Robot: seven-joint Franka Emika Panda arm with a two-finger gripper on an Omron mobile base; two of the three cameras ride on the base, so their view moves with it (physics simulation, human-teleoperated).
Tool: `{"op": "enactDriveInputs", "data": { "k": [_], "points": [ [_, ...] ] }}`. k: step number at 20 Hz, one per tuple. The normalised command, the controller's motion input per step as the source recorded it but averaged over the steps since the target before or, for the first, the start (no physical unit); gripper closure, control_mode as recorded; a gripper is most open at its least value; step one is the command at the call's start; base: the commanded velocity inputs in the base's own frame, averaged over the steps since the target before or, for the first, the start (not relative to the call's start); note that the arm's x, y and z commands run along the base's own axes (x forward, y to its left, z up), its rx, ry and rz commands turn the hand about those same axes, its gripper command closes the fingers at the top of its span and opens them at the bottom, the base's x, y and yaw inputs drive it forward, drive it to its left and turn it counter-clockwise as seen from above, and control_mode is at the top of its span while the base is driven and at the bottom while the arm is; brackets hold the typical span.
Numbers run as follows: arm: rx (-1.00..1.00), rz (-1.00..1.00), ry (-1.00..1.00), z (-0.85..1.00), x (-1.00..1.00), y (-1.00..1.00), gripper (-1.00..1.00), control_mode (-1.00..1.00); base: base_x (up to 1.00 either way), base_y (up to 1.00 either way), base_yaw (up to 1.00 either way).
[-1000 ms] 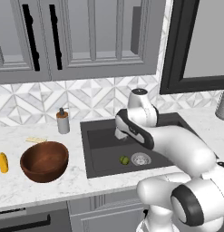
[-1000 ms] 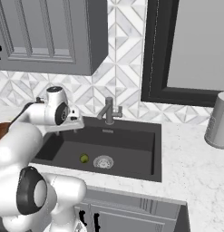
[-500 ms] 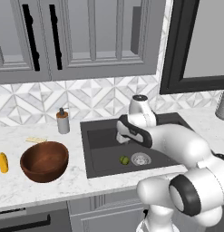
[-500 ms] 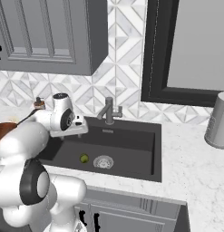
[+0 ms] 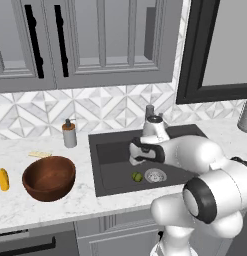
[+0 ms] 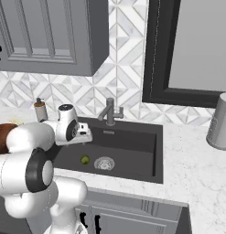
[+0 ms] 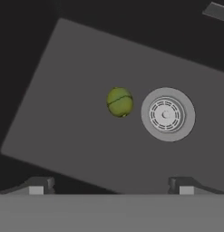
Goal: Pick the lime from the sink and place it in the bowl. Then pick the bowl and place it in the microwave. Then close the microwave door and press the start button.
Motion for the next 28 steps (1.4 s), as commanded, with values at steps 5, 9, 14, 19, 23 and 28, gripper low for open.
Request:
{"op": "enactDriveInputs", "data": {
  "k": [5, 9, 14, 19, 23, 28],
  "points": [
    [0.00, 0.00, -0.01, -0.35, 0.38, 0.00, -1.00, -1.00, 0.00, 0.00, 0.00],
    [0.00, 0.00, 0.00, -0.19, 0.39, 0.01, -1.00, -1.00, 0.00, 0.00, 0.00],
    [0.00, 0.00, 0.00, -0.19, 0.39, 0.07, -1.00, -1.00, 0.00, 0.00, 0.00],
    [-0.01, 0.00, 0.00, -0.32, 0.17, 0.08, -1.00, -1.00, 0.00, 0.00, 0.00],
    [-0.03, 0.00, 0.00, -0.39, 0.00, 0.05, -1.00, -1.00, 0.00, 0.00, 0.00],
    [-0.01, 0.00, 0.00, -0.30, 0.00, 0.00, -1.00, -1.00, 0.00, 0.00, 0.00]
  ]
}}
